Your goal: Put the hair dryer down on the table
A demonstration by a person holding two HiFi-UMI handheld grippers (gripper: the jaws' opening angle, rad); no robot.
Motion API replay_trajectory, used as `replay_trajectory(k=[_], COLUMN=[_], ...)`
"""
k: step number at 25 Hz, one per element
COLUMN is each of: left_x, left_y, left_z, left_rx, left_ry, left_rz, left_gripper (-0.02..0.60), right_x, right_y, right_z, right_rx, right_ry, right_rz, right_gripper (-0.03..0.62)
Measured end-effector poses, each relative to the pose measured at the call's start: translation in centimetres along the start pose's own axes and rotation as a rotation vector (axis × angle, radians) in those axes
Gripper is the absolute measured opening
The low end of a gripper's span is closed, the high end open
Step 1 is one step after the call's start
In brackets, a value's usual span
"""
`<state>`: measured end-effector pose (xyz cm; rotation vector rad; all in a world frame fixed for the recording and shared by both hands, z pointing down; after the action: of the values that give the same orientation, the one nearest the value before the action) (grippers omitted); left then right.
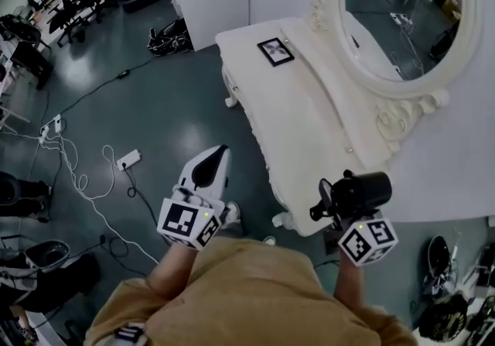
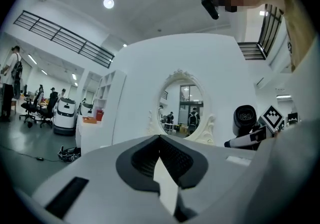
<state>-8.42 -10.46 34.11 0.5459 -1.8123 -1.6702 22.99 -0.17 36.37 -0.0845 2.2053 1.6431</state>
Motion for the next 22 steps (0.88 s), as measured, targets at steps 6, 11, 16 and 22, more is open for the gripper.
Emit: replay_trajectory(k=[6, 11, 16, 22], left_x=[5.0, 7.8, 9.3, 10.1], left_y=[0.3, 0.4, 0.4, 0.5], left_z=[-3.9, -6.4, -8.0, -8.2], left_rx=[0.029, 0.032, 0.029, 0.039], left_ry=[0.035, 0.06, 0.083, 0.091], left_rz=[0.028, 0.038, 0.048, 0.059], left_gripper=[0.003, 0.003, 0.003, 0.003], right_x=[-0.5, -1.4, -2.7, -4.9], right_y=[-0.6, -0.2, 0.7, 2.0], right_z=[-5.7, -9.3, -12.8, -15.9], right_rx=[0.02, 0.062, 0.116, 0.179], right_ry=[0.066, 0.127, 0.164, 0.206], right_rz=[0.017, 0.023, 0.038, 0.03], right_gripper=[0.305, 0.305, 0.305, 0.305])
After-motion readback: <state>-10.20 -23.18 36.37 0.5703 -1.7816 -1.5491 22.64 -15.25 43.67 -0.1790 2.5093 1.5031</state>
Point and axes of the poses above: the fingertips, and each gripper's own axes: z backward along the fingers, x to its left, y out of its underside, the point moved 9 cm from there along z, backward along the fingers
